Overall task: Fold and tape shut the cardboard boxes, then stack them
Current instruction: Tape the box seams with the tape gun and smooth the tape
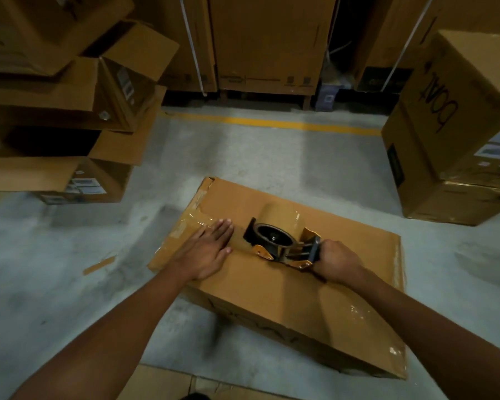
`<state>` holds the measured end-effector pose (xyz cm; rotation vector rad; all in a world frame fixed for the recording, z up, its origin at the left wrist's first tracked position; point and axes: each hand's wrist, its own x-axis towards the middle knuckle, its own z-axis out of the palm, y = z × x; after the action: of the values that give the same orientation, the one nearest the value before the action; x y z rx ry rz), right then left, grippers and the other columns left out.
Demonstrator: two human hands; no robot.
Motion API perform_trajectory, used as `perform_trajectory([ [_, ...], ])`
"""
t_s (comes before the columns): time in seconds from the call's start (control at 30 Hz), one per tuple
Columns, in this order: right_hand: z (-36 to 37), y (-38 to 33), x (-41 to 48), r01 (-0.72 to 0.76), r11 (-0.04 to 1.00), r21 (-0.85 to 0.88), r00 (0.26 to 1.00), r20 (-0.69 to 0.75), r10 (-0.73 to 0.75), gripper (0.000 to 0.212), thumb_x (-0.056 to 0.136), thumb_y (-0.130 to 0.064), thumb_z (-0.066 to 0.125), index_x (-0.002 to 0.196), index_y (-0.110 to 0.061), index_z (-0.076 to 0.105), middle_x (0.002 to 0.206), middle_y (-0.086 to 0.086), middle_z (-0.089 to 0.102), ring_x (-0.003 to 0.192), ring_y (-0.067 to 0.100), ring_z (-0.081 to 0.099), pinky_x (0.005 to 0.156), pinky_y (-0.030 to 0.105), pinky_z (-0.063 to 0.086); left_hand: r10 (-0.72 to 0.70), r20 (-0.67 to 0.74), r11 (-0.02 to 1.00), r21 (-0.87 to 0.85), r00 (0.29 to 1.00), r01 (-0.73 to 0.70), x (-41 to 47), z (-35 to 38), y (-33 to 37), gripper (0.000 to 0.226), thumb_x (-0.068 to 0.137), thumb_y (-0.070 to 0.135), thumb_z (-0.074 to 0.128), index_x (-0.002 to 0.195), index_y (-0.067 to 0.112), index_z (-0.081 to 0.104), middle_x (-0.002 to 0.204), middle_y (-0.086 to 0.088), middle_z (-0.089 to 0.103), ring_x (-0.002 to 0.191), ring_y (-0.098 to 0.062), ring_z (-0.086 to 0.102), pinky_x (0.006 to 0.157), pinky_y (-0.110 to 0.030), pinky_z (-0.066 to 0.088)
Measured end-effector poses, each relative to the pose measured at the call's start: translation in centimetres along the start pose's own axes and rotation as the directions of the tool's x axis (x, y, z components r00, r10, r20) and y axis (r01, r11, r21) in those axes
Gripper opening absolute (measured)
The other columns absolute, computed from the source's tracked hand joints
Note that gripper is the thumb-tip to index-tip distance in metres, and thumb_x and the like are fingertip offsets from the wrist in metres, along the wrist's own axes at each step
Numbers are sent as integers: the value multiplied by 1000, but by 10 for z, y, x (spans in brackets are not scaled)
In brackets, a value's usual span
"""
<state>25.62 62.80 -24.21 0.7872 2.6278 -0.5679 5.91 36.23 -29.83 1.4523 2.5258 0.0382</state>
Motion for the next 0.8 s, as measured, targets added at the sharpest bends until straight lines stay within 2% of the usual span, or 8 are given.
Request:
perform_trajectory([
  [0.1,-5,25,-17,-14,1000,25,1000,16,14,17,86,-32,67,76,-24,57,78,-2,61,78,19,63,62,30,48,-37,8,999,-2,999,37,0,2,12,66,103,52,11,158,19,-5,162,7,-16,150,-9,-17,125,-43,-1],
  [0.23,-6,25,-19,4,1000,13,1000,-4,-4,13,86,-35,67,84,-24,62,84,-1,64,81,19,64,66,31,52,22,30,999,40,999,-23,3,5,37,68,103,52,10,158,15,-6,164,1,-17,151,-15,-19,125,-47,2],
  [0.3,-8,23,-18,8,1000,-6,1000,-11,-8,16,86,-39,67,86,-23,64,83,-2,64,79,18,63,64,29,49,103,49,993,51,993,-106,10,7,61,68,103,52,11,159,13,8,167,-4,-4,153,-19,-12,125,-48,2],
  [0.4,-11,20,-17,8,1000,-27,1000,-26,-8,25,85,-49,66,87,-24,63,81,-3,62,78,17,61,65,29,50,122,38,990,71,992,-125,19,9,87,76,97,56,3,147,13,40,160,-11,30,153,-24,10,124,-50,4],
  [0.47,-11,20,-18,15,999,-29,1000,-25,-16,28,85,-51,66,88,-24,63,83,-3,63,79,17,61,65,30,50,120,27,989,80,992,-121,21,13,89,82,93,59,-2,143,14,45,158,-10,34,153,-23,12,124,-49,3],
  [0.63,-12,23,-22,33,999,-38,999,-18,-34,30,86,-49,66,97,-21,65,85,-3,60,78,18,59,64,27,43,124,27,992,28,992,-125,22,15,82,73,97,59,7,151,17,33,164,-7,22,154,-20,5,125,-46,2],
  [0.73,-16,38,-30,4,999,-36,1000,0,-4,28,86,-49,65,94,-22,64,85,-3,63,80,17,61,67,30,51,117,52,993,29,992,-118,22,15,80,71,101,58,10,160,20,4,167,0,-7,152,-16,-14,125,-43,1],
  [0.8,-22,58,-41,-34,998,-48,999,15,35,25,87,-48,64,90,-23,63,85,-2,62,79,16,61,73,34,55,108,71,993,41,992,-112,22,12,81,70,102,57,12,158,20,-7,164,5,-17,151,-13,-18,125,-42,3],
])
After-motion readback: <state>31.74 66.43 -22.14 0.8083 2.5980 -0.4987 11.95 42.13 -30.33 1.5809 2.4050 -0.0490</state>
